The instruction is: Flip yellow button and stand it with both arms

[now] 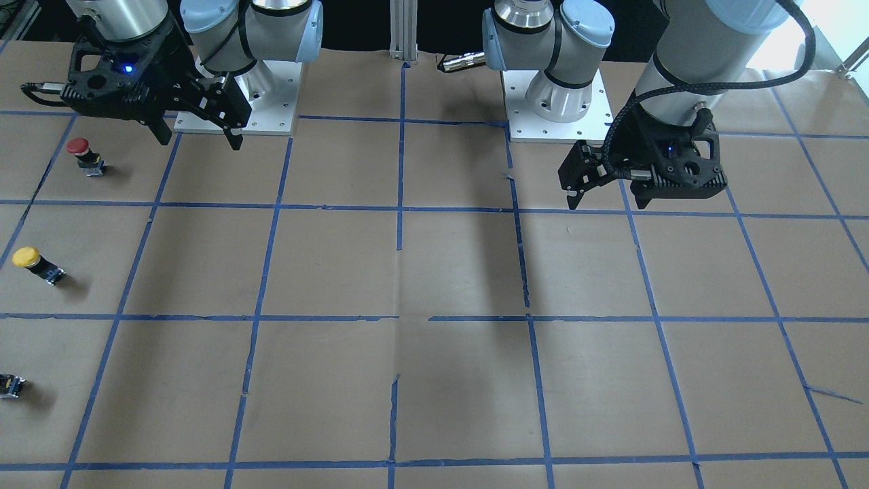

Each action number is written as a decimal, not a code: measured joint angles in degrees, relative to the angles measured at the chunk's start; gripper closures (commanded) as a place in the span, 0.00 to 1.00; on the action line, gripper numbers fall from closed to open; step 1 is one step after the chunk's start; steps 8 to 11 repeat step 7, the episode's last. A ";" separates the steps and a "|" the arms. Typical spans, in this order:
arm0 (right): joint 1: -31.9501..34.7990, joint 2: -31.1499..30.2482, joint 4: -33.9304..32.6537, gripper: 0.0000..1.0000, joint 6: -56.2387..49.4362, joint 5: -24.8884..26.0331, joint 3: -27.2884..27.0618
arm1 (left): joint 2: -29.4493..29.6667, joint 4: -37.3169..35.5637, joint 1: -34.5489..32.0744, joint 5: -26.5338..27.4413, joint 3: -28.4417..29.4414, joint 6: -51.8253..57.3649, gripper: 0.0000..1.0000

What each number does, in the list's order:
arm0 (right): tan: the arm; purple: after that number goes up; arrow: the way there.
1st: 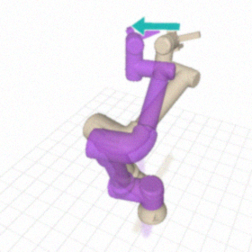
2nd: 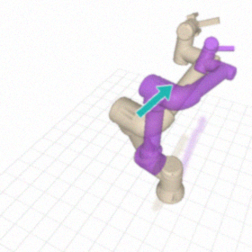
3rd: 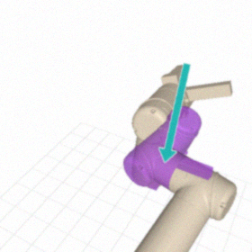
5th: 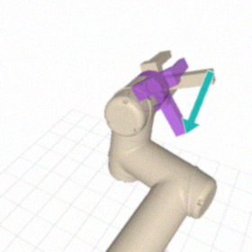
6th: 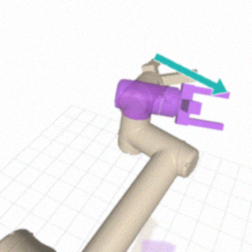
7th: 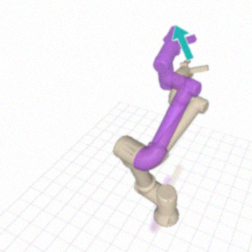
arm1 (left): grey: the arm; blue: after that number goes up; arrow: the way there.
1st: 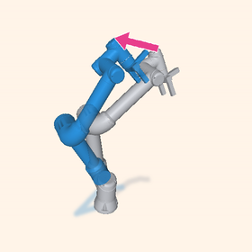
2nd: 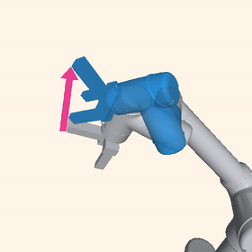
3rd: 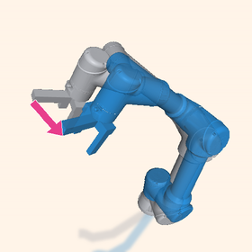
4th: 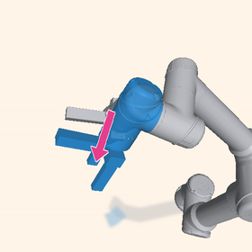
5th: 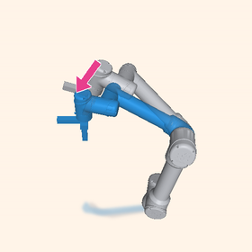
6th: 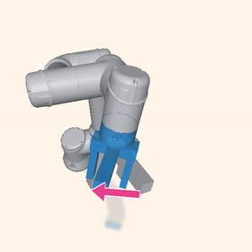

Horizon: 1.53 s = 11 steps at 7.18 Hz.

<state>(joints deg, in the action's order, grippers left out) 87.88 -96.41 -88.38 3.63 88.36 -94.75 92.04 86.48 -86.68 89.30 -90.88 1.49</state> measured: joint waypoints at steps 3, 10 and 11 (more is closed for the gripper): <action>-0.24 0.00 0.35 0.00 -0.27 0.63 -1.00 | 0.12 -0.08 0.00 0.03 0.00 0.00 0.01; -0.33 0.00 0.06 0.00 -0.23 0.59 -1.23 | 0.23 -0.17 -0.01 0.00 0.02 0.00 0.01; -0.33 0.00 0.06 0.00 -0.23 0.59 -1.23 | 0.23 -0.17 -0.01 0.00 0.02 0.00 0.01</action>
